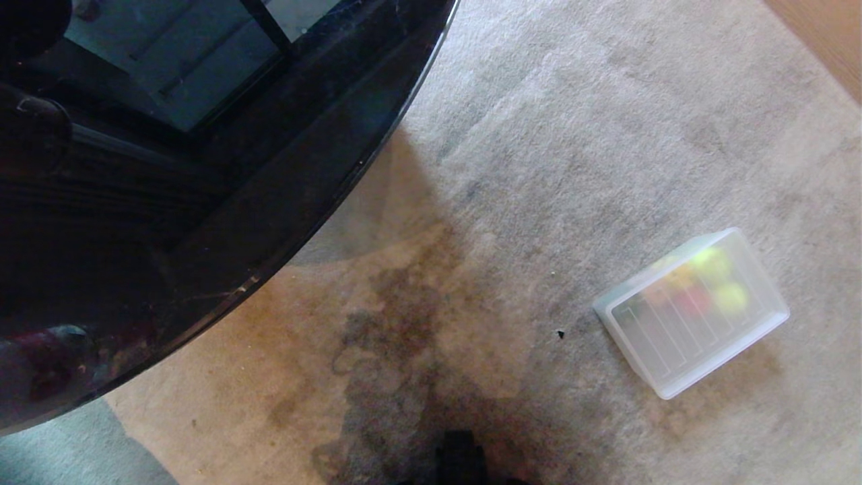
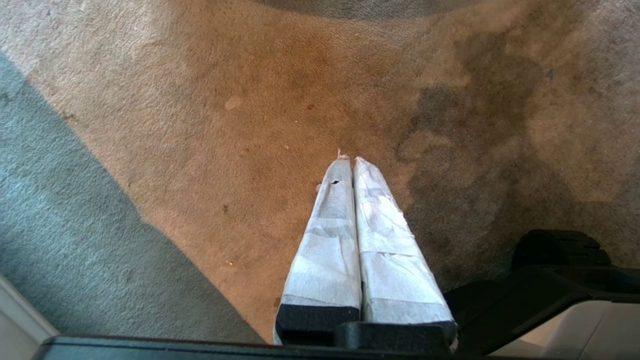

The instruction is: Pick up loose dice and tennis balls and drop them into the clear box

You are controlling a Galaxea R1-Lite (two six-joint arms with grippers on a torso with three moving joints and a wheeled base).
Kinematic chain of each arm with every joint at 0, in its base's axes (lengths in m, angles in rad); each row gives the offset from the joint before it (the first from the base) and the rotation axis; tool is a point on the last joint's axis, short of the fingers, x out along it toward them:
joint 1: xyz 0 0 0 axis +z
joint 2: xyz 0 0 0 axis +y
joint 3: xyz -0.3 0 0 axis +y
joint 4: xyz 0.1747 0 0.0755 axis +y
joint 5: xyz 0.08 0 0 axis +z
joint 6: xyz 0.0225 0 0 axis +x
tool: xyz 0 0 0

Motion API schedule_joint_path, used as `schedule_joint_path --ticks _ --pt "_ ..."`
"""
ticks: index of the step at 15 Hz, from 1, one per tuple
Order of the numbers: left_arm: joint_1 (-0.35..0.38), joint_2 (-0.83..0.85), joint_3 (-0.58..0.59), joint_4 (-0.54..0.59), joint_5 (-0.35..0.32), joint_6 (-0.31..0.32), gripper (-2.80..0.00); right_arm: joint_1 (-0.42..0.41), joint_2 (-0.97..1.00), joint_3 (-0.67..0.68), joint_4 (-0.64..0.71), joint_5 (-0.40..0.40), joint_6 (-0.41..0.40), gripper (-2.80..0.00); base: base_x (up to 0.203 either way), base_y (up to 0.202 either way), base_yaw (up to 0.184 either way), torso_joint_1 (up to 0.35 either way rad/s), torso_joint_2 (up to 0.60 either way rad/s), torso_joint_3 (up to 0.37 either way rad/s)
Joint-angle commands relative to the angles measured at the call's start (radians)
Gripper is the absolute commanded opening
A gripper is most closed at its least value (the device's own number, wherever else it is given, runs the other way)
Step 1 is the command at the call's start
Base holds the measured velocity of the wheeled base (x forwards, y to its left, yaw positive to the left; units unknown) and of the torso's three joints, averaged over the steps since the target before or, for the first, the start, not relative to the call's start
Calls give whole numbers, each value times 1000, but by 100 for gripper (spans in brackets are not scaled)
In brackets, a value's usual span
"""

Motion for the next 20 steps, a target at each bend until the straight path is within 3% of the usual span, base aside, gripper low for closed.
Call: schedule_joint_path --ticks 1,2,4,20 --pt "0 0 0 0 0 0 -280 15 -95 1 3 3 -3 -280 0 0 0 0 0 0" --pt "0 0 0 0 0 0 -280 19 -144 5 -5 -10 0 -280 0 0 0 0 0 0" --pt "0 0 0 0 0 0 -280 24 -169 35 -50 -108 7 -280 0 0 0 0 0 0" --pt "0 0 0 0 0 0 -280 24 -169 60 -70 -91 19 -280 0 0 0 0 0 0"
